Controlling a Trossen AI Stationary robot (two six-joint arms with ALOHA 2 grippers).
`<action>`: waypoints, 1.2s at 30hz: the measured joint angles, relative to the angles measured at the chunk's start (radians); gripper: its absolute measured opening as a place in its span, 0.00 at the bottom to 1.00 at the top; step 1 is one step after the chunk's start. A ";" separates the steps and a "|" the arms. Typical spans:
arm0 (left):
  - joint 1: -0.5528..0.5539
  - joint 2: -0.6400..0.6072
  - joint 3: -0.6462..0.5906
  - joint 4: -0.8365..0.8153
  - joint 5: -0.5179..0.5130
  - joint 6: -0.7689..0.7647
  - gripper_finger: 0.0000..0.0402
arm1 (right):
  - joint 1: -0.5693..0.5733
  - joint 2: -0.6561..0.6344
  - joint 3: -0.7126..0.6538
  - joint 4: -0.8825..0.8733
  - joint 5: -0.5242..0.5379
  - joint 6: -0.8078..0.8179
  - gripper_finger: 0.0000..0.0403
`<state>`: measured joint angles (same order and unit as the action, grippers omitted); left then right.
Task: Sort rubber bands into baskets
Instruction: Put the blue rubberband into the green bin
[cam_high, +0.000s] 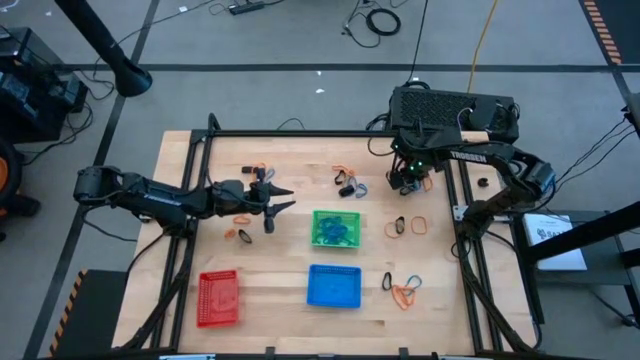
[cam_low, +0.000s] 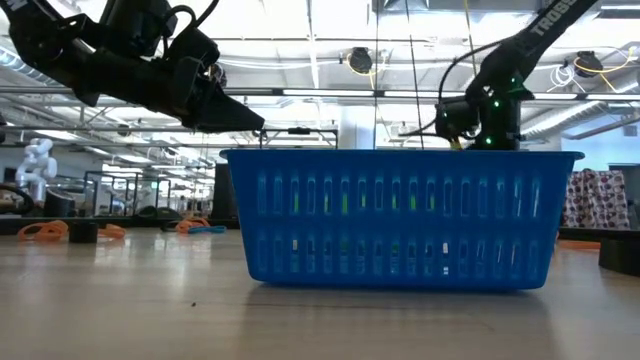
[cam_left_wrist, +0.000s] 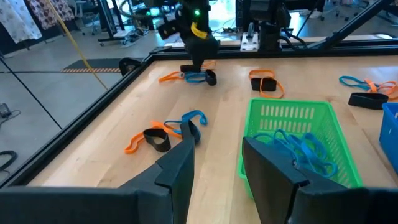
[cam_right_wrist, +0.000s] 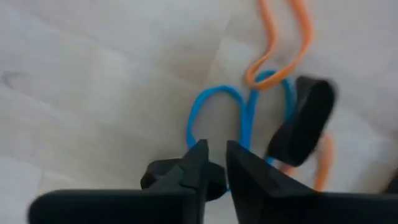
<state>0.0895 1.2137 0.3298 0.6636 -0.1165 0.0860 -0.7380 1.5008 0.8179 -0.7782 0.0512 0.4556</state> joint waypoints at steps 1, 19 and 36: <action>0.000 0.000 0.000 0.000 0.000 0.000 0.36 | 0.000 0.004 -0.013 0.009 -0.005 0.000 0.17; 0.000 0.000 0.000 0.027 0.000 0.000 0.36 | 0.000 0.007 -0.110 0.127 -0.006 -0.097 0.24; 0.000 0.000 0.000 0.027 0.000 0.000 0.36 | 0.000 -0.027 0.040 0.075 0.055 -0.171 0.00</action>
<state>0.0895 1.2133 0.3302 0.6903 -0.1165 0.0860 -0.7377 1.4736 0.8576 -0.7034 0.1063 0.2842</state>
